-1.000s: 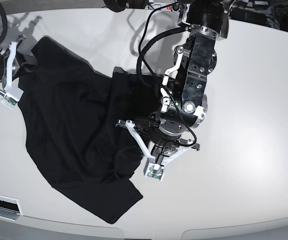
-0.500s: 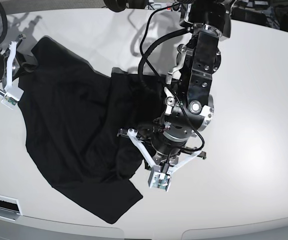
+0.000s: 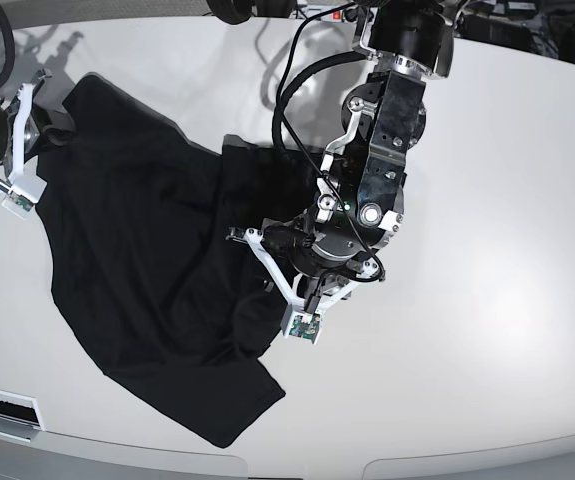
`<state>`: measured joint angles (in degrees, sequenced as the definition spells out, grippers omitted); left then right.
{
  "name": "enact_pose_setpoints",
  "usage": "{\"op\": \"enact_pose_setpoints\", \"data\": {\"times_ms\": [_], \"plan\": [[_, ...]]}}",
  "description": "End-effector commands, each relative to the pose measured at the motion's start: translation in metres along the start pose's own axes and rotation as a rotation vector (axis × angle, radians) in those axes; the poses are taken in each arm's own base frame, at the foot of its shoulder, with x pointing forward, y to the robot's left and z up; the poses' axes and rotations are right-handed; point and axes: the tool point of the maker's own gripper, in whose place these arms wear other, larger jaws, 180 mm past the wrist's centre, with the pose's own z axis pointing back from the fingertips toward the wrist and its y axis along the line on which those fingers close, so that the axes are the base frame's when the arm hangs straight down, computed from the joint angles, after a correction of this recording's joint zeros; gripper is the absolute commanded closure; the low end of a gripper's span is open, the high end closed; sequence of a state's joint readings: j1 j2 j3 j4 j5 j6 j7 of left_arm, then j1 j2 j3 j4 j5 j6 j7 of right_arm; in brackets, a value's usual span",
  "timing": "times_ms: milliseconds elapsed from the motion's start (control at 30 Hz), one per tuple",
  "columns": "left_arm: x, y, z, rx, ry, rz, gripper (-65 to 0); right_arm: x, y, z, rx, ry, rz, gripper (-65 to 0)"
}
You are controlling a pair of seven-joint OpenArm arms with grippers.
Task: Layout the t-shirt on the table in an organized manner, then fold the t-shirt properly
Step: 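Pull the grasped fabric with the left gripper away from the right gripper, then drag the shirt fabric with the left gripper further outward and lay it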
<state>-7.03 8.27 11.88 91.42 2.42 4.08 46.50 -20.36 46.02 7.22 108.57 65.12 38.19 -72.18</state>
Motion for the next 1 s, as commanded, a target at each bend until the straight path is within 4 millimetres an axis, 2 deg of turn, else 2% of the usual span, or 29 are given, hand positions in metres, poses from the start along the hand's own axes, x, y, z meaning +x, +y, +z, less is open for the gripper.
{"op": "enact_pose_setpoints", "data": {"times_ms": [0, 33, 67, 200, 333, 433, 533, 700, 867, 967], "plan": [[0.023, -0.003, 0.002, -0.007, -0.066, 0.004, -14.9, 0.006, -0.003, 0.008, -0.011, -0.017, 0.023, 0.0], [0.024, -0.003, 0.003, -0.007, -0.066, 0.003, -2.5, 0.006, -0.004, 0.008, -0.012, -0.017, 0.024, 0.0], [0.027, -0.002, 0.004, -0.004, -0.068, 0.000, 0.0, 0.006, -0.004, 0.008, -0.012, -0.017, 0.024, 0.0], [0.055, 0.000, 0.017, 0.003, -0.146, -0.009, 0.0, 0.006, -0.003, 0.008, -0.011, -0.017, 0.023, 0.0], [0.090, 0.012, 0.043, 0.075, -0.261, -0.064, 0.0, 0.006, -0.004, 0.008, -0.012, -0.016, 0.024, 0.0], [0.103, 0.023, 0.058, 0.120, -0.313, -0.100, 0.0, 0.006, -0.004, 0.008, -0.012, -0.016, 0.023, 0.0], [0.099, 0.034, 0.059, 0.141, -0.307, -0.129, 0.0, 0.006, -0.004, 0.008, -0.012, -0.016, 0.024, 0.0], [0.077, 0.039, 0.056, 0.118, -0.246, -0.125, 0.0, 0.007, -0.003, 0.008, -0.011, -0.023, 0.025, 0.0], [0.054, 0.026, 0.053, 0.056, -0.191, -0.156, 0.0, 0.007, -0.003, 0.008, -0.011, -0.024, 0.024, 0.0], [0.050, 0.027, 0.053, 0.063, -0.180, -0.161, 0.0, 0.007, -0.004, 0.008, -0.011, -0.023, 0.024, 0.0]]}}
